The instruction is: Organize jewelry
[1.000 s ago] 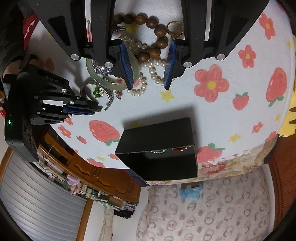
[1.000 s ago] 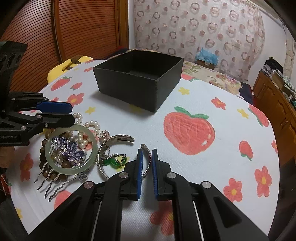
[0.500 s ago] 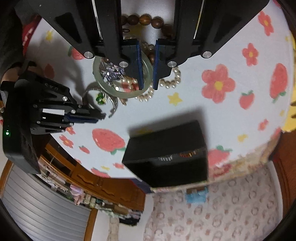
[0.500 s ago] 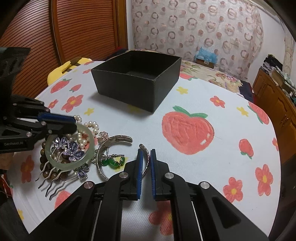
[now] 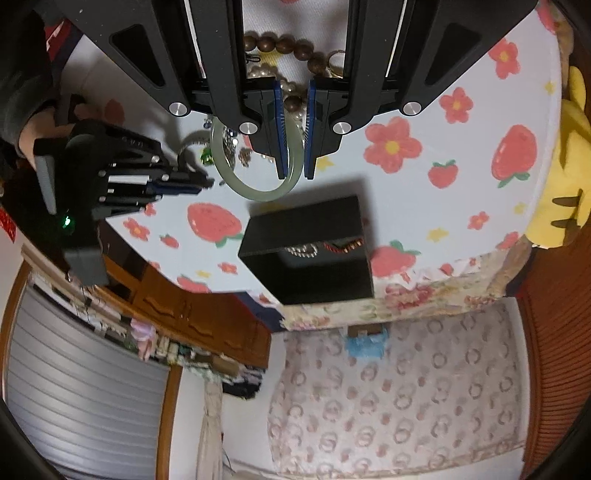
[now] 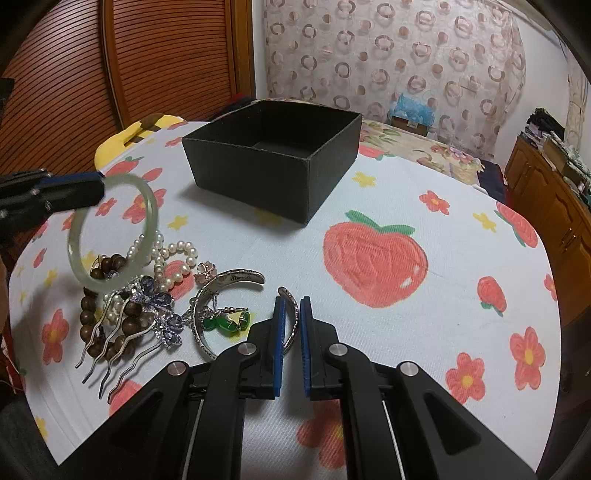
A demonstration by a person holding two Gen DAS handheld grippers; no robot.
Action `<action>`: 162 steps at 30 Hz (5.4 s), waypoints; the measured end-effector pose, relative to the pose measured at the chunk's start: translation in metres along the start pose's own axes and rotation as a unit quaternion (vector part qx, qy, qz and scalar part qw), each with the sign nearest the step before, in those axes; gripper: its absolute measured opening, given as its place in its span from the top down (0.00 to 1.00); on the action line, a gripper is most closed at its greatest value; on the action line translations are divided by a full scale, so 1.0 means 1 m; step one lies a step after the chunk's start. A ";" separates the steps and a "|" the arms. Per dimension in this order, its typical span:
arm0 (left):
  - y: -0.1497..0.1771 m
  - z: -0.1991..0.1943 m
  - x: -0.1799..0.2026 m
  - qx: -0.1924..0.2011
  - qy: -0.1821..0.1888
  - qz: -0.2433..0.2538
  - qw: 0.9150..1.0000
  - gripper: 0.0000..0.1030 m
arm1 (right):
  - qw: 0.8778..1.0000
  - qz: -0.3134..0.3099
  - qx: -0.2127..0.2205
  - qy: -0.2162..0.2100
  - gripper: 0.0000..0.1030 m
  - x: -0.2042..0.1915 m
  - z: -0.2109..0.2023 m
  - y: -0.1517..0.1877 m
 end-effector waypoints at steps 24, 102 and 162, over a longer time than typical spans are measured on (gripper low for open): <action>-0.027 -0.017 -0.022 0.059 -0.025 -0.010 0.998 0.92 | 0.999 -0.003 0.050 0.006 0.95 0.008 -0.026 -0.025; -0.050 0.012 -0.029 0.016 -0.030 0.046 0.998 0.69 | 0.996 0.003 0.086 -0.016 0.89 -0.023 -0.050 -0.038; 0.061 -0.030 -0.052 0.002 -0.070 -0.001 0.998 0.11 | 0.999 0.040 0.016 -0.024 0.40 -0.079 -0.016 0.004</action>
Point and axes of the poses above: each gripper's, at about its wrist camera, not at the fingertips, and z roughly the way its jaws point, x to its right, y to its underside, the point moved 5 cm from there along z, roughly the way its jaws point, and after that the axes turned 4 degrees about x, right-handed, at the moved point
